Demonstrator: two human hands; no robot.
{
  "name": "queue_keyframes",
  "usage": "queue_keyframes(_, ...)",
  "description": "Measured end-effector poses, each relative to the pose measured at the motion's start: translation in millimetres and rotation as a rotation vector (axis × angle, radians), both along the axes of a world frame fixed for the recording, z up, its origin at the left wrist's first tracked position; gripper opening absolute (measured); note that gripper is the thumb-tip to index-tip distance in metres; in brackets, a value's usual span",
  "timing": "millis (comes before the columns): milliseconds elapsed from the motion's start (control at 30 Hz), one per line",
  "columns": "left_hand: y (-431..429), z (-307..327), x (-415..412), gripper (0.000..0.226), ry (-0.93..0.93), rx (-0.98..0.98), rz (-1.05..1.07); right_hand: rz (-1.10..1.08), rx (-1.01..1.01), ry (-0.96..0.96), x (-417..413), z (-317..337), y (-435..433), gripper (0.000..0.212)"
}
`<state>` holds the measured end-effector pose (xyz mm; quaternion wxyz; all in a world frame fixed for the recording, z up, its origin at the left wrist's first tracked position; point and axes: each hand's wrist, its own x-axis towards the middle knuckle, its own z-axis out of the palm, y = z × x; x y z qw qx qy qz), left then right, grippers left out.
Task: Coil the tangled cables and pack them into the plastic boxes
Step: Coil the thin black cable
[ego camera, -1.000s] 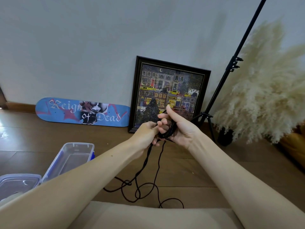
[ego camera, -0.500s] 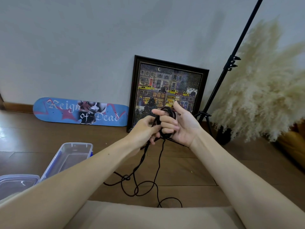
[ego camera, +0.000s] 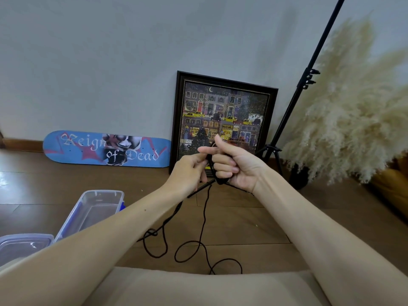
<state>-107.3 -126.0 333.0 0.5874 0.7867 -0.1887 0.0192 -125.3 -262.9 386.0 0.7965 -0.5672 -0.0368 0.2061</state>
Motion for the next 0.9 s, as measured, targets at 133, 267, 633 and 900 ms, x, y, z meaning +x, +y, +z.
queue_keyframes(133, -1, -3, -1, 0.027, -0.026, 0.094, 0.008, -0.013, 0.059, 0.071, 1, -3, -1, 0.044)
queue_keyframes(267, -1, -3, 4, 0.028, 0.026, 0.079, -0.013, 0.046, 0.182, 0.115, 1, -2, -2, 0.060)
queue_keyframes(633, -10, -4, -4, 0.014, 0.295, 0.159, -0.257, -0.278, 0.326, -0.059, 8, 6, -4, 0.051)
queue_keyframes(900, -5, 1, -17, 0.011, 0.374, 0.365, -0.407, -0.502, -0.621, -0.388, 13, -3, 0, 0.038)
